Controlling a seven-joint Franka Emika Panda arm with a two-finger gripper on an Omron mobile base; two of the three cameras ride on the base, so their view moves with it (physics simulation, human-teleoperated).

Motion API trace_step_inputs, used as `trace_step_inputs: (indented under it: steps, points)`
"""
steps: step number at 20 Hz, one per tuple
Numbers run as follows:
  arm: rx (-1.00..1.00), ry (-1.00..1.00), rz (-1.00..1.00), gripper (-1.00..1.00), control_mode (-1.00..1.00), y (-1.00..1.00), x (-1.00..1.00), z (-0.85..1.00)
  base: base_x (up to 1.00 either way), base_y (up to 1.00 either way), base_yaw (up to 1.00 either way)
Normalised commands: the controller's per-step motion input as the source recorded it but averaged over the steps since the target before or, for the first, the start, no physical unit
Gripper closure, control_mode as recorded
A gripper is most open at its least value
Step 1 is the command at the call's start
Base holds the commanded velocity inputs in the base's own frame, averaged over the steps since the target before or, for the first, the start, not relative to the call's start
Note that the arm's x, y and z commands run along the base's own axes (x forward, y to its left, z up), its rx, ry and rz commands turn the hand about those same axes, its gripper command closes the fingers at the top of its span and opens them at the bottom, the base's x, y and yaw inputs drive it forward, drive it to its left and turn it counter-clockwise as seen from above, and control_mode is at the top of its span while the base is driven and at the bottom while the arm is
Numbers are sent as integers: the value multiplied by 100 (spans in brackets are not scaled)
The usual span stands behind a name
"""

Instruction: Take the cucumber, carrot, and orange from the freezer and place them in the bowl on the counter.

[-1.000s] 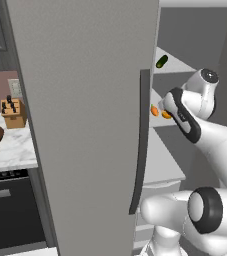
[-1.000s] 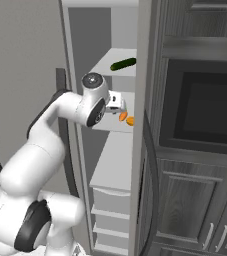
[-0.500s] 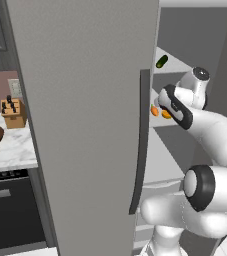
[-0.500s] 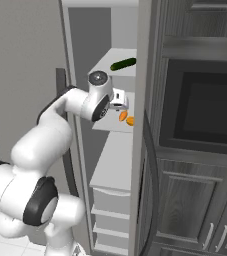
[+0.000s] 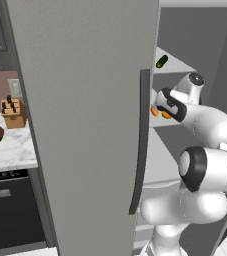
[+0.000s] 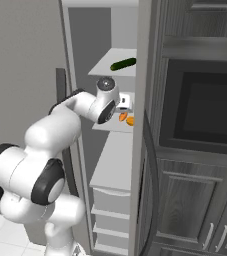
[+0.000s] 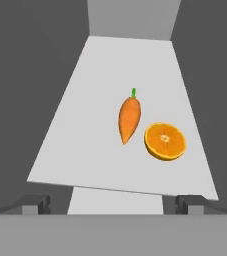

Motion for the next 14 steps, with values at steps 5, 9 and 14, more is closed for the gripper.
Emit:
trace_step_inputs:
  steps: [5,9,14]
  points:
    - [0,1,0,-100,-100,0,25,-14,0,0,0]
    - [0,12,0,-100,-100,0,7,-5,0,0,0]
    - [0,7,0,-100,-100,0,34,-21,0,0,0]
